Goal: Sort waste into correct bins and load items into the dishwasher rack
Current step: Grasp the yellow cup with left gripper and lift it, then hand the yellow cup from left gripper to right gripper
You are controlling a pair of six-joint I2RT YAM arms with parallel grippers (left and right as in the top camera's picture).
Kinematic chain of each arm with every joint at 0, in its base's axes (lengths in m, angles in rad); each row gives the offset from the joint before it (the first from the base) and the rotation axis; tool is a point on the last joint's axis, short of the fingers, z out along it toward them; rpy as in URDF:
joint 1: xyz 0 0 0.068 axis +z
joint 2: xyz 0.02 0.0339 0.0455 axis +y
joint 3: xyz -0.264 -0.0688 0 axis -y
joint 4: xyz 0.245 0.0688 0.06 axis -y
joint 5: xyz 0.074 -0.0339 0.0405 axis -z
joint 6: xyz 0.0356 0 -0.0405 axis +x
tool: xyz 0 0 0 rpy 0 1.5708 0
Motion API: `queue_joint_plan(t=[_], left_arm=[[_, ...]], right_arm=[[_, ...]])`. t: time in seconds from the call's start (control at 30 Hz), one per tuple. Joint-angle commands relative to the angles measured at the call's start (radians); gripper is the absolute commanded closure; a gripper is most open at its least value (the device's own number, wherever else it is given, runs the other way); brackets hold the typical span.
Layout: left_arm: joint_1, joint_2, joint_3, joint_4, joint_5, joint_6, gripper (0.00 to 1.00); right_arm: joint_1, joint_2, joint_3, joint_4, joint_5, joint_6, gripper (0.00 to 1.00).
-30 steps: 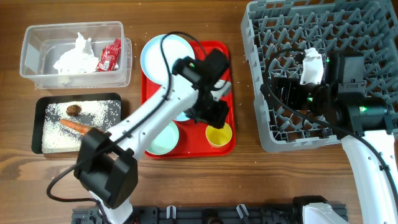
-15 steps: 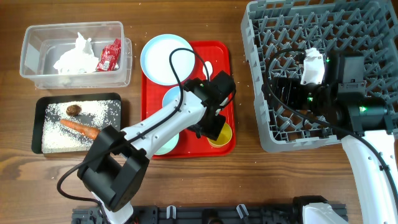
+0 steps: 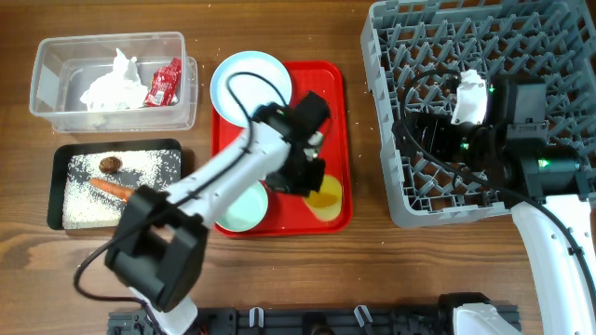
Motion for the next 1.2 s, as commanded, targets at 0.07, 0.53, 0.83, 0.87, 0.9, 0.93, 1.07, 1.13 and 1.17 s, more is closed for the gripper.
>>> queue_joint_plan(t=[0.07, 0.53, 0.83, 0.87, 0.9, 0.93, 1.07, 1.13, 1.17], left_arm=[[0.404, -0.140, 0.048, 0.034, 0.636, 0.127, 0.96], [0.562, -0.140, 0.048, 0.278, 1.259, 0.178, 0.96], [0.412, -0.140, 0.048, 0.328, 1.252, 0.178, 0.96], [0.408, -0.140, 0.048, 0.339, 1.252, 0.178, 0.96], [0.409, -0.140, 0.048, 0.343, 1.252, 0.178, 0.96], [0.409, -0.140, 0.048, 0.343, 1.252, 0.178, 0.96], [0.409, -0.140, 0.048, 0.345, 1.238, 0.178, 0.89], [0.409, -0.140, 0.048, 0.346, 1.234, 0.178, 0.75], [0.409, -0.140, 0.048, 0.346, 1.233, 0.178, 0.69]], right_arm=[[0.003, 0.001, 0.015, 0.054, -0.178, 0.014, 0.00], [0.078, 0.051, 0.015, 0.551, -0.824, -0.007, 0.00], [0.206, 0.238, 0.015, 0.752, -0.840, 0.048, 0.05], [0.206, 0.237, 0.015, 0.752, -0.848, 0.049, 0.11], [0.206, 0.237, 0.015, 0.752, -0.860, 0.049, 0.18], [0.208, 0.237, 0.015, 0.752, -0.860, 0.055, 0.26], [0.209, 0.237, 0.015, 0.765, -0.859, 0.074, 0.36], [0.207, 0.233, 0.015, 0.764, -0.859, 0.075, 0.41], [0.199, 0.229, 0.015, 0.762, -0.859, 0.076, 0.43]])
